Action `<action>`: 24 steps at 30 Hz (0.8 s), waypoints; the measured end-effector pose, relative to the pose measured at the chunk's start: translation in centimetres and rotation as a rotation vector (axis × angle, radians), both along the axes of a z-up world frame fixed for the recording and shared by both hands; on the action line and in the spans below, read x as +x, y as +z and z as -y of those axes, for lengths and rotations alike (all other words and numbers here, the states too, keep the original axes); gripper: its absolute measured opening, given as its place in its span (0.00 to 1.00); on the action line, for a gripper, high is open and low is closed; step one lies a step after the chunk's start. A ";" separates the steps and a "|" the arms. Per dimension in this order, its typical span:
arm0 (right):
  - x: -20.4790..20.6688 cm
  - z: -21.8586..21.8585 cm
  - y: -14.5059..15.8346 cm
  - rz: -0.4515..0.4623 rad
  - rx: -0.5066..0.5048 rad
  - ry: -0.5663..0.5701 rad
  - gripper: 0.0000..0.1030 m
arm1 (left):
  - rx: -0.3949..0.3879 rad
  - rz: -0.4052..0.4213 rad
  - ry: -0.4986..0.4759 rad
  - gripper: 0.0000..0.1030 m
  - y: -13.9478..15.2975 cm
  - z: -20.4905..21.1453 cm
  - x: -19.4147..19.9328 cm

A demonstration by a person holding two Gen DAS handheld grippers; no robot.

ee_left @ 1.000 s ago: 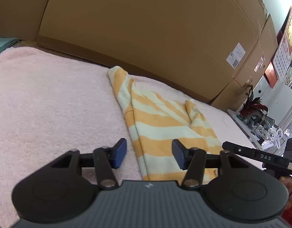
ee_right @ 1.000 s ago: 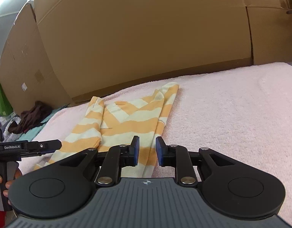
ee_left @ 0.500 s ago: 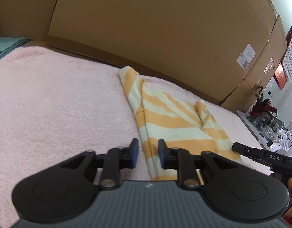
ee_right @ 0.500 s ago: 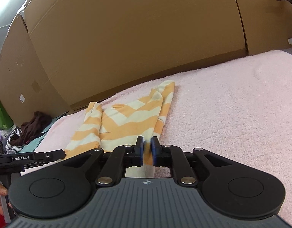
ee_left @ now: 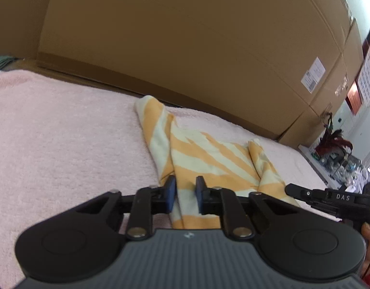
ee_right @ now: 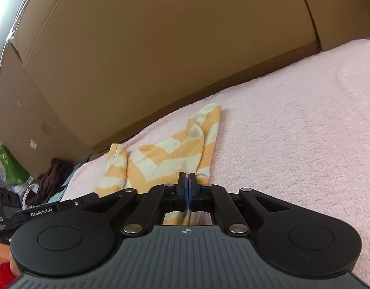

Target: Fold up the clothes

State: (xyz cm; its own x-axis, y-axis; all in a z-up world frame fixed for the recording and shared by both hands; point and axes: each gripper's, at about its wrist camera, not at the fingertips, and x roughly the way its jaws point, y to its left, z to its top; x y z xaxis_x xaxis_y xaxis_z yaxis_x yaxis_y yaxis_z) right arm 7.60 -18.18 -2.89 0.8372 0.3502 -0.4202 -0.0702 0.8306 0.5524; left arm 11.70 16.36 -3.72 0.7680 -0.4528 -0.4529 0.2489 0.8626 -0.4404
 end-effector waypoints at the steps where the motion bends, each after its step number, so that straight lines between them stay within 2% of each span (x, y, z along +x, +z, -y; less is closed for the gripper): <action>1: -0.1 0.2 0.0 -0.001 0.006 -0.008 0.01 | -0.002 0.007 0.009 0.09 0.1 -0.1 -0.1; 6: 0.0 0.5 -0.2 -0.009 0.022 -0.016 0.01 | -0.013 0.042 0.051 0.06 0.3 -0.7 -0.9; 10: 0.3 0.8 -0.4 -0.015 0.038 -0.010 0.07 | -0.052 -0.008 0.048 0.07 -0.2 -1.1 -0.2; 12: -0.1 0.6 0.1 0.034 0.019 -0.020 0.12 | -0.071 -0.018 0.036 0.16 -0.4 -1.1 0.1; 13: -0.2 0.6 0.4 0.059 0.011 -0.026 0.12 | -0.076 -0.021 0.033 0.27 -0.4 -1.1 0.1; 18: 2.0 -0.6 0.2 0.015 -0.068 -0.013 0.15 | -0.080 -0.031 0.031 0.29 -0.5 -0.9 0.2; 21: 2.6 -0.8 -0.1 0.002 -0.067 0.001 0.14 | -0.079 -0.031 0.028 0.29 -0.5 -1.0 0.2; 22: 2.5 -0.7 -0.2 0.006 -0.054 0.004 0.06 | -0.077 -0.029 0.026 0.28 -0.4 -1.0 0.1; 24: 2.2 -0.1 -0.4 0.014 -0.015 -0.010 0.04 | -0.074 -0.023 0.022 0.28 -0.4 -0.9 0.1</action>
